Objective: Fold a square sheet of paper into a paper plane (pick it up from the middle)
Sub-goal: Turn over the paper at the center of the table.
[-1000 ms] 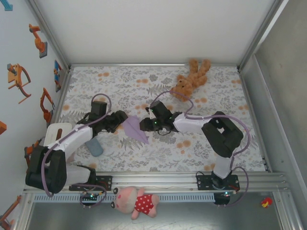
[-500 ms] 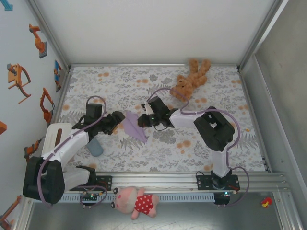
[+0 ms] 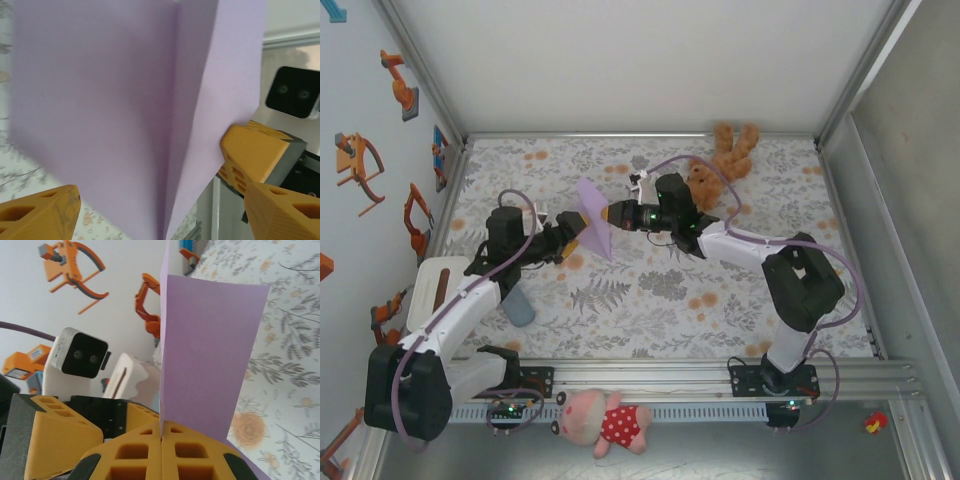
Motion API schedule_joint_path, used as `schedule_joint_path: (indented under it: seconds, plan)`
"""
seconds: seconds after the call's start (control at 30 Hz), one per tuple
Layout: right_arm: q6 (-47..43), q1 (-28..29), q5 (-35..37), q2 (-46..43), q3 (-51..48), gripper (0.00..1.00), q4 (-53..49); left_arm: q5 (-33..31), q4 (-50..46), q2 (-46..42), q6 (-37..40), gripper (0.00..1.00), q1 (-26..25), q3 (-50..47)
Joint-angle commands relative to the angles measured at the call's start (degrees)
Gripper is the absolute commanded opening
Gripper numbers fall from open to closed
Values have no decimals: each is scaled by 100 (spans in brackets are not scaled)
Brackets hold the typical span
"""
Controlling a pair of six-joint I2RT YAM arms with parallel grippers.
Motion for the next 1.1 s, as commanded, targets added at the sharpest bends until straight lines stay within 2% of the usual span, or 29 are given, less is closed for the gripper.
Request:
schedule_joint_path:
  seconds: [0.0, 0.37, 0.7, 1.07]
  plan:
    - [499, 0, -317, -208, -83, 0, 403, 544, 786, 53, -151, 81, -1, 178]
    - [1081, -5, -591, -381, -135, 0, 804, 925, 1297, 286, -236, 63, -79, 247]
    - [1489, -37, -682, -393, -172, 0, 1099, 1206, 2303, 464, -553, 43, -124, 151]
    - [1625, -75, -663, -404, -194, 3, 1102, 1183, 2173, 291, -290, 21, -132, 137]
